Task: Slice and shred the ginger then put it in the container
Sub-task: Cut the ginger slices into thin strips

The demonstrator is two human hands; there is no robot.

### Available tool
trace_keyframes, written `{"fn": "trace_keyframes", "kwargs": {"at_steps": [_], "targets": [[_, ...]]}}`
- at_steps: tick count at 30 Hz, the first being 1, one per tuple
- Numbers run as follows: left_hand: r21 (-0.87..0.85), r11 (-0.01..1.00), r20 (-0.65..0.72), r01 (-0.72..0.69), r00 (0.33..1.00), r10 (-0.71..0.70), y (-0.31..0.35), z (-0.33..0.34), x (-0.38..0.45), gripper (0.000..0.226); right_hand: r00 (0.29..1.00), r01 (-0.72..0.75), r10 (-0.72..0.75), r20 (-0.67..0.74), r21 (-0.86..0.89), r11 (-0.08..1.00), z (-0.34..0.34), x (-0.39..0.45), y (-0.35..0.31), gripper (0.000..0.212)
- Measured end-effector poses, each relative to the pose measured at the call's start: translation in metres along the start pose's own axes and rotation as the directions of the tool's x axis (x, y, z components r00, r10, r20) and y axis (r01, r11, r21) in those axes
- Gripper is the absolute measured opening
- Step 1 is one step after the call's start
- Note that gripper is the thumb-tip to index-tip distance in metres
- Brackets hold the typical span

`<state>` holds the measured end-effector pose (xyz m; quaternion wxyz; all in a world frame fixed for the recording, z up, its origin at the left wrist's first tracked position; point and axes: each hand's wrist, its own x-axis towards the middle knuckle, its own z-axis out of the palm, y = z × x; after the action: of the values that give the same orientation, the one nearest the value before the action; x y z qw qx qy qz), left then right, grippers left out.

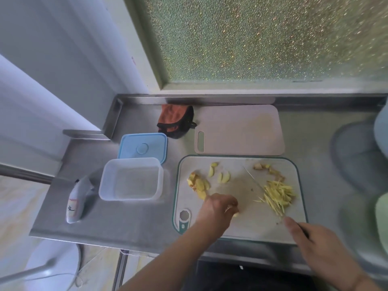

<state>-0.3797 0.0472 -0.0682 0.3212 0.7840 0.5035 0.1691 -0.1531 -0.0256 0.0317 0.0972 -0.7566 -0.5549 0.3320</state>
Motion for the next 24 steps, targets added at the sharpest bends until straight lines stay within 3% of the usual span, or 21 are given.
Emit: {"fn": "trace_keyframes", "kwargs": {"at_steps": [2, 4, 6, 10, 13, 18, 21, 24], "targets": [[0.117, 0.992, -0.095, -0.047, 0.994, 0.058, -0.004, 0.006, -0.001, 0.004, 1.000, 0.015, -0.015, -0.007, 0.018, 1.000, -0.004, 0.001, 0.002, 0.072], [0.194, 0.979, -0.159, -0.066, 0.982, 0.098, -0.005, 0.007, -0.002, 0.014, 0.999, 0.045, -0.046, 0.009, 0.039, 0.998, -0.008, 0.003, 0.002, 0.074], [0.222, 0.974, -0.225, -0.047, 0.969, 0.098, -0.007, 0.000, -0.001, 0.020, 0.998, 0.059, -0.059, 0.007, 0.049, 0.997, -0.012, 0.004, 0.000, 0.063], [0.352, 0.925, -0.343, 0.141, 0.939, -0.013, -0.031, -0.033, 0.007, 0.024, 0.998, 0.038, -0.037, 0.040, -0.023, 0.999, -0.017, 0.012, 0.003, 0.060], [0.477, 0.838, -0.304, 0.266, 0.944, -0.126, -0.046, -0.052, 0.014, 0.033, 0.997, 0.043, -0.040, 0.062, -0.043, 0.998, -0.018, 0.015, 0.003, 0.055], [0.595, 0.787, -0.182, 0.162, 0.981, -0.064, -0.050, -0.059, 0.019, 0.034, 0.995, 0.050, -0.050, 0.081, 0.007, 0.999, -0.017, 0.019, 0.009, 0.057], [0.603, 0.785, -0.167, 0.140, 0.985, -0.047, -0.049, -0.059, 0.018, 0.037, 0.995, 0.045, -0.047, 0.091, 0.016, 0.999, -0.018, 0.021, 0.012, 0.056], [0.517, 0.848, -0.221, 0.119, 0.975, -0.002, -0.044, -0.061, 0.017, 0.031, 0.995, 0.044, -0.046, 0.084, 0.027, 0.999, -0.019, 0.021, 0.013, 0.058]]}}
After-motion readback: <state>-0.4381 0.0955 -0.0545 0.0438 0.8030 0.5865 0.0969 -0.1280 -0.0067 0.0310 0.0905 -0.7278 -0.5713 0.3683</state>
